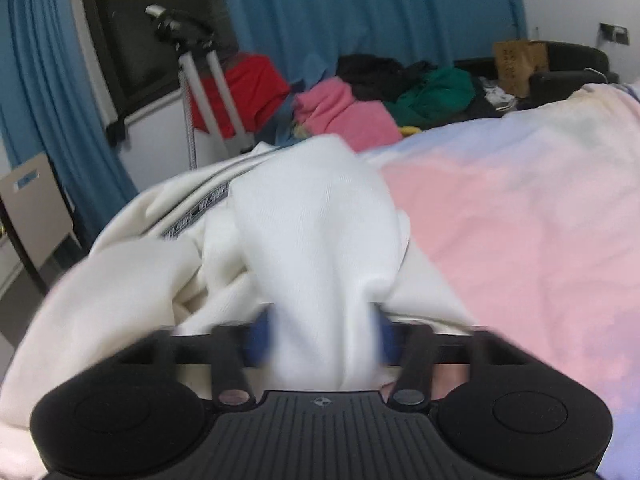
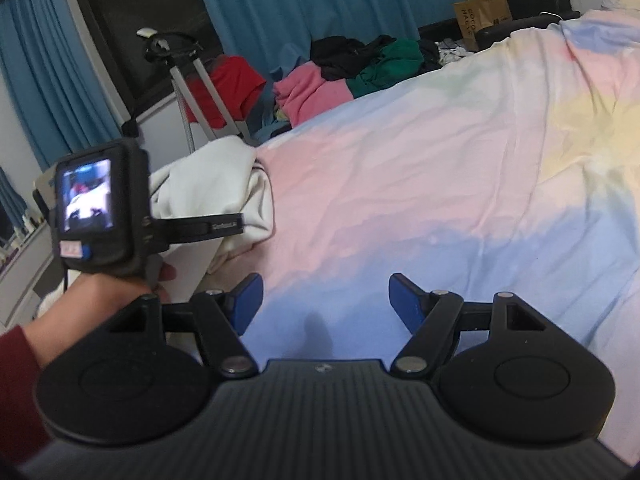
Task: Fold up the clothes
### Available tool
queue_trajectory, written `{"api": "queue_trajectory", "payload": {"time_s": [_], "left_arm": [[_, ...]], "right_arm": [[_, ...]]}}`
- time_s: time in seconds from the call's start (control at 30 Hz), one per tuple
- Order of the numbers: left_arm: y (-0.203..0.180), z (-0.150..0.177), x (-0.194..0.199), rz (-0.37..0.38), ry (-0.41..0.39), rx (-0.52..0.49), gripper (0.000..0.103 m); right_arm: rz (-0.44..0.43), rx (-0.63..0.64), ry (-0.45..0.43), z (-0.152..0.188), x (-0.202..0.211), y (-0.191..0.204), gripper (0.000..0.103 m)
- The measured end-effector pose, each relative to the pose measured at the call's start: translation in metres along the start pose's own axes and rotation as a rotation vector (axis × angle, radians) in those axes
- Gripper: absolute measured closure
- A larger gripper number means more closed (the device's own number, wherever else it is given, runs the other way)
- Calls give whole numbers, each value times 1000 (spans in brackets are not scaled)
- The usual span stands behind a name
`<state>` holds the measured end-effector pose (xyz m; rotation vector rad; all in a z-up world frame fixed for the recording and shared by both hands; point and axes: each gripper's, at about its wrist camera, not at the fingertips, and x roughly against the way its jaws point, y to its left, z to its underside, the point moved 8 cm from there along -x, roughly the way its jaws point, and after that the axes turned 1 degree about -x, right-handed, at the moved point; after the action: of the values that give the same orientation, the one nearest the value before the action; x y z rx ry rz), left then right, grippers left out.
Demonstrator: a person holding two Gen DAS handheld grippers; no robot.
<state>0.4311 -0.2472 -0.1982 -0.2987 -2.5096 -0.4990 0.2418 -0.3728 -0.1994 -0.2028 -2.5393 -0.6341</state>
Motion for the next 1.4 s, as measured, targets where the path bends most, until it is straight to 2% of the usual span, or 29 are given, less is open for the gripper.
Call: {"api": "queue_trajectory", "payload": {"time_s": [0.03,0.1,0.27,0.37,0.47,0.53,0.6,0.7,0.77,0.9,1.03,1.17,1.27,1.33,1.37,1.4], "left_arm": [[3,0,1,1,-7,14,78],[10,-3,20,27,-46,45,84],[22,-5,106,102,-150,75,86],[33,7,170,157,-213,73,86],[44,38,229,204,-224,89,86],[52,63,248,213,-206,114,86],[61,87,268,221,-188,139,86],[73,124,296,234,-162,176,86],[82,138,300,241,-167,230,86],[94,153,296,271,-166,333,85],[105,164,289,305,-162,432,85],[116,170,285,335,-170,479,84],[123,169,280,348,-181,501,84],[130,171,274,362,-189,524,83],[134,171,271,368,-193,534,83],[135,172,266,367,-198,540,82]], "right_arm": [[2,1,-4,0,0,0,30],[4,-6,-12,-1,3,-2,31],[-18,-31,-63,-12,17,-6,30],[-53,-43,-86,-15,28,-3,30],[-94,-52,-97,-15,41,1,31],[-122,-59,-104,-15,49,3,31],[-149,-65,-112,-15,57,6,38],[-193,-76,-116,-15,69,10,41],[-234,-99,-82,-10,72,13,42],[-246,-187,6,3,66,7,41],[-261,-361,117,10,34,-7,41],[-285,-414,198,6,-15,-3,41],[-291,-477,199,-2,-55,-4,41],[-260,-486,191,-5,-82,-6,43],[-243,-475,186,-6,-95,-6,45],[-227,-464,182,-7,-107,-6,52]]}}
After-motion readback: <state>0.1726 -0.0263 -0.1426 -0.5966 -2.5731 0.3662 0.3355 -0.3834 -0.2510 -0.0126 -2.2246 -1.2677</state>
